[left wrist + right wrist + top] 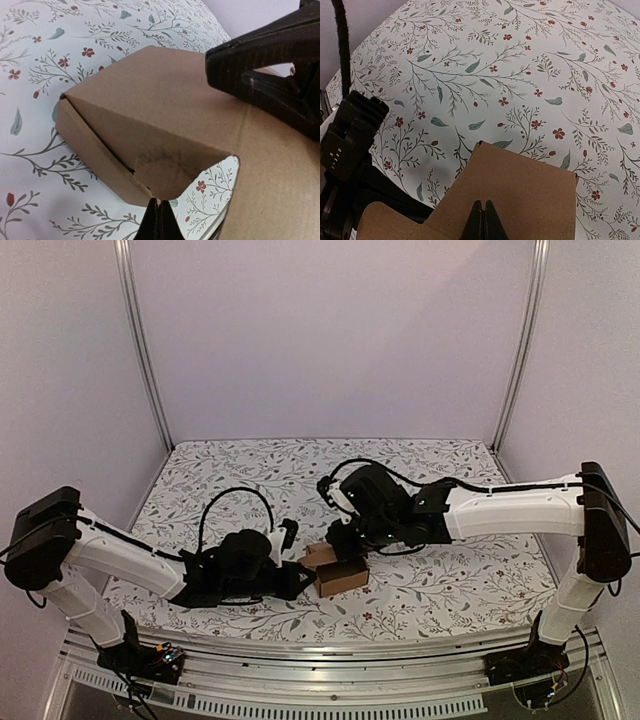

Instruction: Fold the paper box

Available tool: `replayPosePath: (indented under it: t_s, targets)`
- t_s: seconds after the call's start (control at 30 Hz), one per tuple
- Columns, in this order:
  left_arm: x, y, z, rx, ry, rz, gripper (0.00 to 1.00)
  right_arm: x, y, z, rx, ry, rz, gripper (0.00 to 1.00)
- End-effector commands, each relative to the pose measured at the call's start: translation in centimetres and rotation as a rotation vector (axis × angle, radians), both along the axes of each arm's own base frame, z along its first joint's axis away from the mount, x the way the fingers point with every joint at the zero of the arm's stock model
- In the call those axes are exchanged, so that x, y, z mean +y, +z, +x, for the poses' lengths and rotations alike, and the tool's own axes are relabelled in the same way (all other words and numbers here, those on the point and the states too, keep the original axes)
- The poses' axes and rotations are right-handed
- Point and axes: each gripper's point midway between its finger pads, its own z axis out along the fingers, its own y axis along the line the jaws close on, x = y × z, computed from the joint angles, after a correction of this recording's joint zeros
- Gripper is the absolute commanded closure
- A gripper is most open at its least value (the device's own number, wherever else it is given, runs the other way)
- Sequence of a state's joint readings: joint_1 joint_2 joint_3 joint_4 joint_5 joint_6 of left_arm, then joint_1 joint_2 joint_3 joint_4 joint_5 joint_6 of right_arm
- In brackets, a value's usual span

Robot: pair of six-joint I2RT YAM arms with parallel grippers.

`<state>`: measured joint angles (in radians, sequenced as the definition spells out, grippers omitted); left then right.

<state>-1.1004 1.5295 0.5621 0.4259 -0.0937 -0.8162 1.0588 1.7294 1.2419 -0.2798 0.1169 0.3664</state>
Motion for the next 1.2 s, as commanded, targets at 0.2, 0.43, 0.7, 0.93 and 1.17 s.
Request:
replayPosePath:
  t_s: [0.2, 0.43, 0.7, 0.93, 1.17]
  targets:
    - [-1.5, -0.7, 1.1, 0.024, -0.014, -0.042, 1.0, -0.6, -4.5, -1.3, 0.111, -0.014, -0.018, 1.0]
    - [-0.6, -1.0, 1.2, 0.03, -0.001, -0.014, 1.0, -0.8, -5.2, -1.5, 0.122, -0.027, -0.023, 1.0]
    - [2.0, -1.0, 1.1, 0.016, 0.04, 0.094, 1.0, -1.0, -3.2, -0.9, 0.085, -0.062, 0.011, 1.0]
    - [3.1, -0.9, 1.2, 0.0, 0.06, 0.133, 1.0, -1.7, 0.2, -0.2, 0.021, -0.102, 0.062, 1.0]
    - [1.8, -0.9, 1.7, -0.003, 0.037, 0.136, 1.0, -5.1, 3.6, 1.3, -0.102, -0.217, 0.064, 0.98]
